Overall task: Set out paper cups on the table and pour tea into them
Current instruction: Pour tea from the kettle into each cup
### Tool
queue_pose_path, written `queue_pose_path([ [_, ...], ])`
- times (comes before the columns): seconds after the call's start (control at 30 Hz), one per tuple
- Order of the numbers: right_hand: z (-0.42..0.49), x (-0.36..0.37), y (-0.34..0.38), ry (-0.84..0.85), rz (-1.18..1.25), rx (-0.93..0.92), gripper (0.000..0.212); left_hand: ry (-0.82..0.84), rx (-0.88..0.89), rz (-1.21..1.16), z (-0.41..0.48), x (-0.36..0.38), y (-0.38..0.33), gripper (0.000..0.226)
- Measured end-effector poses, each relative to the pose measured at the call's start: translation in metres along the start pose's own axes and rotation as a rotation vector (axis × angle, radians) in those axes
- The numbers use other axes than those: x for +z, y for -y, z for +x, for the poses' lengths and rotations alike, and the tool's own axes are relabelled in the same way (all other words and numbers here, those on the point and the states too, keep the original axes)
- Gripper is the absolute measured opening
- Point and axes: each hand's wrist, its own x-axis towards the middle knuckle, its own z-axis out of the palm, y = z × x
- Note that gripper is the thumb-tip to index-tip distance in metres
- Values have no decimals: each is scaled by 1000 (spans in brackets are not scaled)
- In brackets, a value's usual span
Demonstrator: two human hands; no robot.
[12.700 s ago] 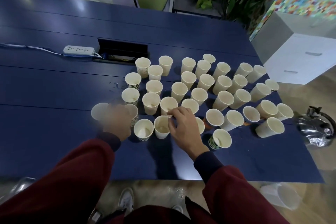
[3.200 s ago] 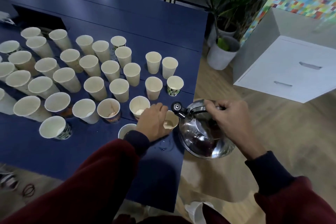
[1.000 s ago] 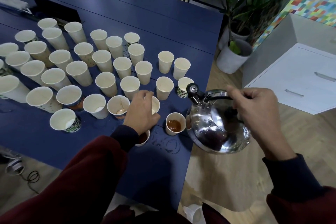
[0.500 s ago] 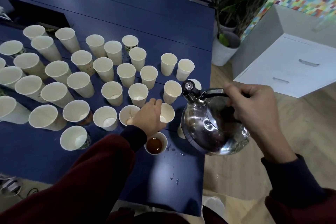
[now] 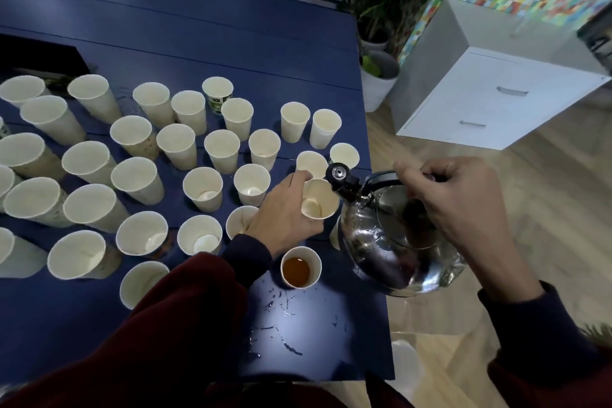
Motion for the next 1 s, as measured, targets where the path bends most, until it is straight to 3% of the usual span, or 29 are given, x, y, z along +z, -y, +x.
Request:
queue_pose_path([
  [0.27, -7, 2, 7, 14, -34, 39, 51, 64, 1, 72, 2, -6, 0, 72],
  [1.0, -7, -9, -2, 28, -27, 76, 49, 39, -19, 139, -2, 6, -13, 73],
])
